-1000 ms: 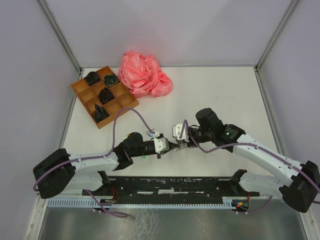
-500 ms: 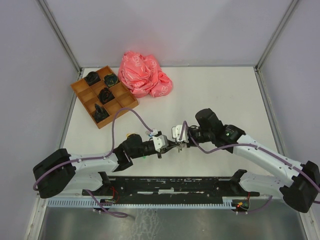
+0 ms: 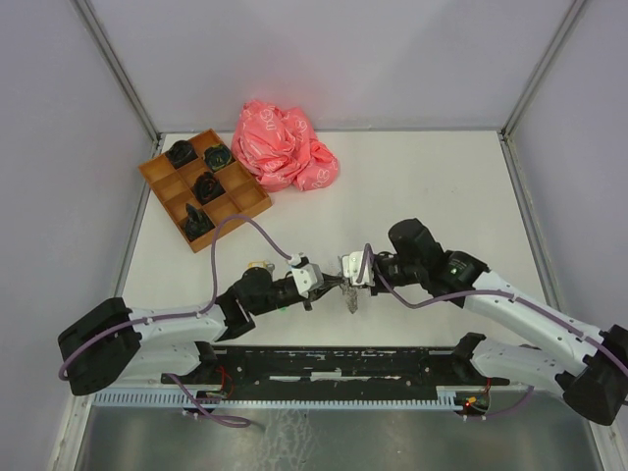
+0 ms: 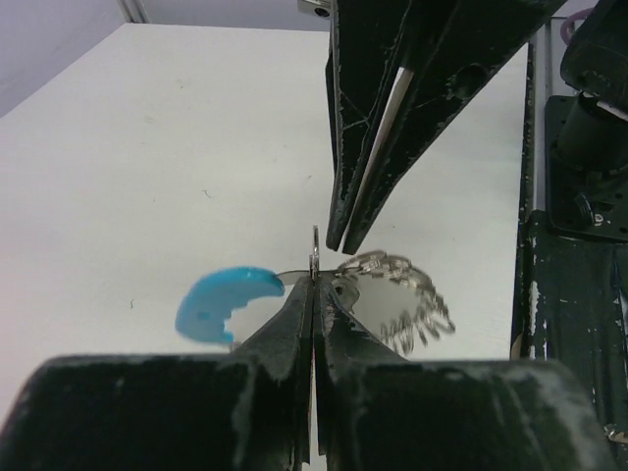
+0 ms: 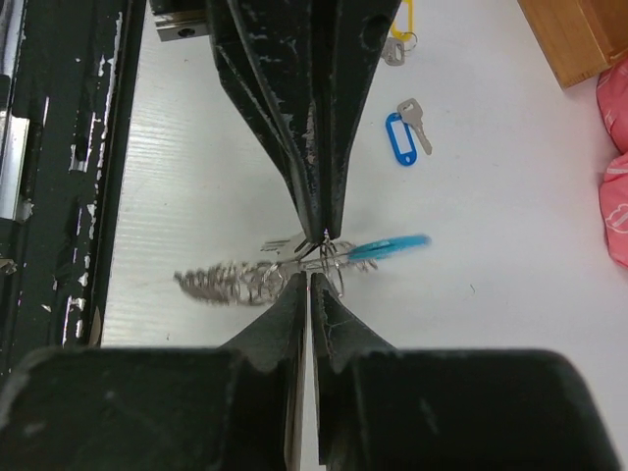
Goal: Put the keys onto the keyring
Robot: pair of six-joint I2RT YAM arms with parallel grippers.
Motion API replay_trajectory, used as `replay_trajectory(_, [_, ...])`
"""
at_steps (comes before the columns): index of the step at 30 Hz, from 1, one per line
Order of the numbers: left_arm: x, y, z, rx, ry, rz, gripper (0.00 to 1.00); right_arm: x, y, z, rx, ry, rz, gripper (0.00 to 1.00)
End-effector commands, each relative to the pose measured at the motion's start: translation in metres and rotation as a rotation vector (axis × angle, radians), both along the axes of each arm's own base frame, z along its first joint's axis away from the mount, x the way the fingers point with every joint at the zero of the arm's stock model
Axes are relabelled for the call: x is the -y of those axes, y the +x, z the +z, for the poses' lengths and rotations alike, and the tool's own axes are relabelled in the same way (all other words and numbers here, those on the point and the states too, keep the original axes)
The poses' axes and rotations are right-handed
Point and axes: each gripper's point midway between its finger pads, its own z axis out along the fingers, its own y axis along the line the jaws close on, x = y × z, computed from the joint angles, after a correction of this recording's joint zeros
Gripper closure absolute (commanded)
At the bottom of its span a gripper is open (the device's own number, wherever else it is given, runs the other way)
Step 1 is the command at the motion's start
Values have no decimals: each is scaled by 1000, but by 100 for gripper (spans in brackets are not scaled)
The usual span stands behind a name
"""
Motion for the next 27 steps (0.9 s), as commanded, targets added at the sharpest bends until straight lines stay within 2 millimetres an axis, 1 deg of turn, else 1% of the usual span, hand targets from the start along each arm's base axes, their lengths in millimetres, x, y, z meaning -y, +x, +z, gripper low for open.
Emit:
replay_trajectory(1, [-6,5,11,125,11,10,97,4,-7,7,0,19,-11,85])
replay_trajectory(4, [-6,5,9,154,35,-2,97,9,-5,9,12,19,-41,78])
replay_trajectory(9, [-3,5,12,165,17,-4,97,15,4,14,19,47,-121,71])
replay_trajectory(14, [-3,4,13,167,2,-8,97,15,9,12,15,92,-147,61])
replay_trajectory(19, [-4,2,15,169,-11,-12,97,6,18,13,-6,156,-168,60])
replay_trajectory(22, [-4,2,15,169,-14,-15,97,2,20,12,-23,184,-170,59])
replay_trajectory(27, [-3,1,16,167,-20,-18,97,-3,18,6,-48,193,-145,60])
